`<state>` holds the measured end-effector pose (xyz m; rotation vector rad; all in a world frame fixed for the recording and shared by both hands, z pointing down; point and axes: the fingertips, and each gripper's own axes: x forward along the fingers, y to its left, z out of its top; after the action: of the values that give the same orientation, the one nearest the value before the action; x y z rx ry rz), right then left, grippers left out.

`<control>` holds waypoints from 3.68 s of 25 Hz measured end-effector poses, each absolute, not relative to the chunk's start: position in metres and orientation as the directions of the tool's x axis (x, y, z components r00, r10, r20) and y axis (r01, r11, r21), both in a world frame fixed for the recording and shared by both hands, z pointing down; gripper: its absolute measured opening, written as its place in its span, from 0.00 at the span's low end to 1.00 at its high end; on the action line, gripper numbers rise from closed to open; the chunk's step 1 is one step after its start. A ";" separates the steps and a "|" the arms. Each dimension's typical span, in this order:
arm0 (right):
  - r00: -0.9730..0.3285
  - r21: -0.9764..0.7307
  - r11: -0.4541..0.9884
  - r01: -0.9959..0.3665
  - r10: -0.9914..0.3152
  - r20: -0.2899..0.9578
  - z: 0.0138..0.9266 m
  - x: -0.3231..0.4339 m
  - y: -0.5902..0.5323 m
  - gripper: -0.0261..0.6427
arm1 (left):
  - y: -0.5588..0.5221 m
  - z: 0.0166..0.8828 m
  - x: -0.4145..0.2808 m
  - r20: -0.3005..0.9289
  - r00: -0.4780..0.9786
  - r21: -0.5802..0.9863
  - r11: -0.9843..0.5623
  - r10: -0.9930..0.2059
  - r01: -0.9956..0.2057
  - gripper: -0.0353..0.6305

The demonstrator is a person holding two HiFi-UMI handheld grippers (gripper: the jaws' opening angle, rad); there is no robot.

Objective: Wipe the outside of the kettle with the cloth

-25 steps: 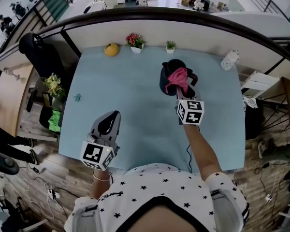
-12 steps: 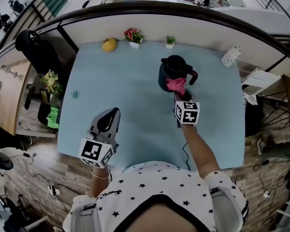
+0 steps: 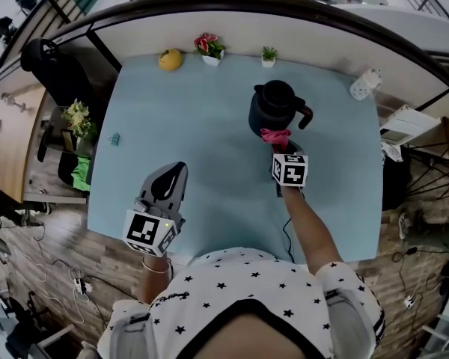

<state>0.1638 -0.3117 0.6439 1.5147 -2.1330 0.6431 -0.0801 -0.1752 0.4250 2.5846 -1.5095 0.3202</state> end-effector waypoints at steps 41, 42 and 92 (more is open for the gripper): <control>-0.368 -0.036 0.373 -0.927 -0.887 0.280 0.495 0.114 -0.325 0.18 | -0.146 0.417 -0.101 0.211 0.453 0.016 -0.461 -0.866 -0.887 0.10; -0.366 -0.043 0.370 -0.928 -0.884 0.291 0.500 0.114 -0.324 0.18 | -0.146 0.417 -0.101 0.211 0.455 0.017 -0.462 -0.865 -0.887 0.10; -0.418 -0.220 0.363 -0.906 -0.679 0.603 0.653 0.106 -0.299 0.17 | -0.174 0.437 -0.100 0.260 0.449 0.034 -0.456 -0.855 -0.889 0.10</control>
<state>0.1058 -0.2990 0.6527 1.3799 -2.2183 0.7472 -0.1005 -0.1738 0.4367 2.5296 -1.5374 0.3076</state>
